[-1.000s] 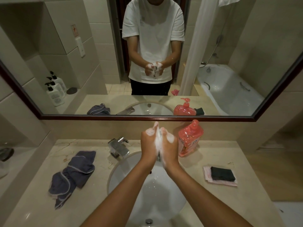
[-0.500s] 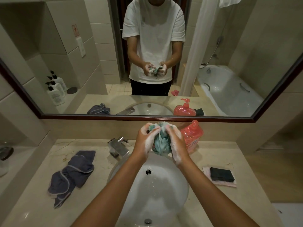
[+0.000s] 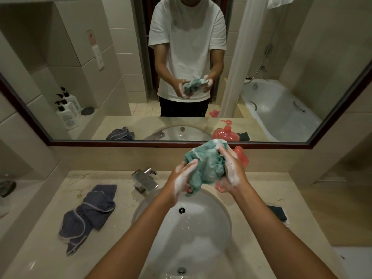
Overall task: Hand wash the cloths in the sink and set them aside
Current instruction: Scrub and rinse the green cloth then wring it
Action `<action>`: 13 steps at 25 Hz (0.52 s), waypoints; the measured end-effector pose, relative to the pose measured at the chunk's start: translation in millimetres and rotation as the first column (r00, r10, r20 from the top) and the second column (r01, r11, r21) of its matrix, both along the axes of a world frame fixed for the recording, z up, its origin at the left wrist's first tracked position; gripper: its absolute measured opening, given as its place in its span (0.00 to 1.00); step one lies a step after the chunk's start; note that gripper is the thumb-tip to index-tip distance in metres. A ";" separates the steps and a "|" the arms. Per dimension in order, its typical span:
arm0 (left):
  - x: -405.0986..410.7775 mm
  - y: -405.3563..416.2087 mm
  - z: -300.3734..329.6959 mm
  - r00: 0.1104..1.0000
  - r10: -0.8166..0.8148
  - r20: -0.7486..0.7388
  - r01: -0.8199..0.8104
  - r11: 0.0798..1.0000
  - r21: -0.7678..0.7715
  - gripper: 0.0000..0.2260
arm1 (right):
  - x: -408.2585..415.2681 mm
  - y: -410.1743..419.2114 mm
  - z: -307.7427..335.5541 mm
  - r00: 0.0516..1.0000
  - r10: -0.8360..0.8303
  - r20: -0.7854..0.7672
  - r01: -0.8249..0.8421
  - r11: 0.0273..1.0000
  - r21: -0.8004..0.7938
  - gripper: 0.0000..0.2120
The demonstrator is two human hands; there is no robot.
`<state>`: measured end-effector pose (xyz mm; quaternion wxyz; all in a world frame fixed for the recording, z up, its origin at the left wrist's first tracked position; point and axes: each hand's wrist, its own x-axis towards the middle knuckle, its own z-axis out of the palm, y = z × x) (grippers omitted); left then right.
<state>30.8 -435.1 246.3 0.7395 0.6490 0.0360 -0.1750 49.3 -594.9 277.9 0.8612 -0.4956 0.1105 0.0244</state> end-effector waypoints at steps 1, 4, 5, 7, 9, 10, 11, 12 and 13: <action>-0.9 -1.3 -0.9 0.999 -0.049 -0.019 0.049 0.999 0.002 0.23 | 1.1 -2.1 0.5 1.000 0.022 -0.007 -0.022 1.000 0.020 0.10; 1.3 -3.7 -4.4 0.999 0.029 0.045 -0.028 0.999 -0.014 0.17 | 2.6 -11.5 -4.1 0.994 0.109 -0.028 -0.110 0.994 -0.027 0.16; 2.9 -2.8 -3.8 0.992 0.100 0.071 -0.096 0.994 -0.058 0.13 | 1.6 -13.7 -6.8 0.989 0.144 -0.016 -0.145 0.988 -0.045 0.19; 7.9 2.6 -5.4 0.977 0.196 0.086 -0.174 0.961 -0.213 0.09 | -2.7 -15.8 -11.1 0.977 0.212 0.005 -0.212 0.977 -0.024 0.22; 11.7 8.4 -1.0 0.969 0.233 0.080 -0.199 0.932 -0.303 0.11 | -8.6 -16.6 -14.3 0.973 0.230 -0.007 -0.230 0.973 0.009 0.21; 13.5 9.8 0.8 0.964 0.251 0.087 -0.213 0.927 -0.310 0.12 | -10.7 -16.6 -16.2 0.973 0.229 -0.015 -0.229 0.973 0.010 0.20; 14.7 10.4 3.4 0.958 0.272 0.090 -0.234 0.923 -0.305 0.11 | -11.6 -16.0 -17.8 0.972 0.233 -0.022 -0.233 0.972 -0.002 0.17; 16.9 10.9 3.8 0.951 0.295 0.095 -0.258 0.923 -0.286 0.07 | -11.5 -15.5 -19.6 0.971 0.235 -0.031 -0.236 0.971 -0.033 0.14; 17.0 10.6 6.8 0.943 0.320 0.097 -0.284 0.919 -0.273 0.03 | -12.0 -15.1 -20.7 0.971 0.234 -0.040 -0.237 0.969 -0.068 0.10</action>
